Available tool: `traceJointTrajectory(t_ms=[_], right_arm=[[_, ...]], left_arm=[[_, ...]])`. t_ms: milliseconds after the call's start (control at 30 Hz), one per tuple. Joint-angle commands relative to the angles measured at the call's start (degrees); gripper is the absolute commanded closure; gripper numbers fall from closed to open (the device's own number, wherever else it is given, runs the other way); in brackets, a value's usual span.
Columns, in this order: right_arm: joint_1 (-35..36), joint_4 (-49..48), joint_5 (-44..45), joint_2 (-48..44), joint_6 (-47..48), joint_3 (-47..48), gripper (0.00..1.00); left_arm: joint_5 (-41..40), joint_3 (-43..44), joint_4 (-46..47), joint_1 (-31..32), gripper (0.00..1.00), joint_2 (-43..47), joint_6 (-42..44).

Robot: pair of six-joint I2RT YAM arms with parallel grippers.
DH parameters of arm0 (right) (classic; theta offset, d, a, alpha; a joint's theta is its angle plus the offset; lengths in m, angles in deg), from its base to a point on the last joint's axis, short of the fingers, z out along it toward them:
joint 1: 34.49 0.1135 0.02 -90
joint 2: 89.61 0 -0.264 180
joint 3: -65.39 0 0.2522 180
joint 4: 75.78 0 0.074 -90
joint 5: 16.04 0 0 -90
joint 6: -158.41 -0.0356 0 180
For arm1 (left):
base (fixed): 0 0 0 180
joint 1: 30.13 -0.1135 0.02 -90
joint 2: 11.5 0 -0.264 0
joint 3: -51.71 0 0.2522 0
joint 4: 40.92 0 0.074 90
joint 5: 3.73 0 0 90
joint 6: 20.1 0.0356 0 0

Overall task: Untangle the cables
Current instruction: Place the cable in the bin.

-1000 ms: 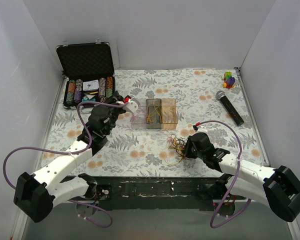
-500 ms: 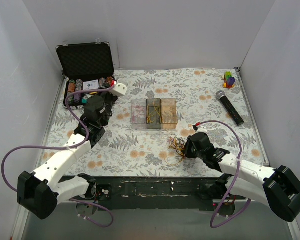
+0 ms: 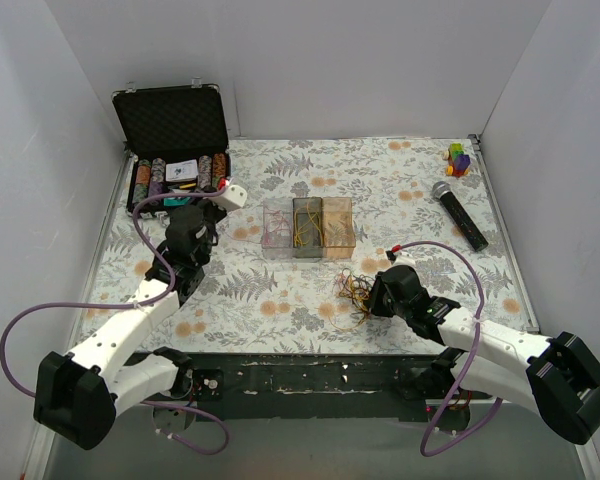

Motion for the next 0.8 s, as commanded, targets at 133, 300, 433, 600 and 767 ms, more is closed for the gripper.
traceJointTrajectory(t_ms=[133,300,433,600,767], right_arm=[[0.03,3.74,-0.17,0.60,-0.15,-1.82,0.85],[0.03,3.74,-0.08,1.13,-0.23,-1.64,0.85],[0.03,3.65,0.18,1.30,-0.41,-1.46,0.85],[0.03,3.39,0.36,1.48,-0.50,-1.82,0.85],[0.12,3.56,0.62,2.09,-0.23,-1.29,0.85]], left_arm=[[10.31,5.24,-1.63,-0.12,1.00,-1.70,-11.45],[19.27,9.65,-1.63,1.02,1.00,-6.18,-16.92],[19.90,8.95,2.31,3.48,1.00,-9.44,-12.89],[22.36,6.05,6.45,4.54,1.00,-11.99,-7.08],[23.85,4.82,10.84,4.89,1.00,-14.71,-4.27]])
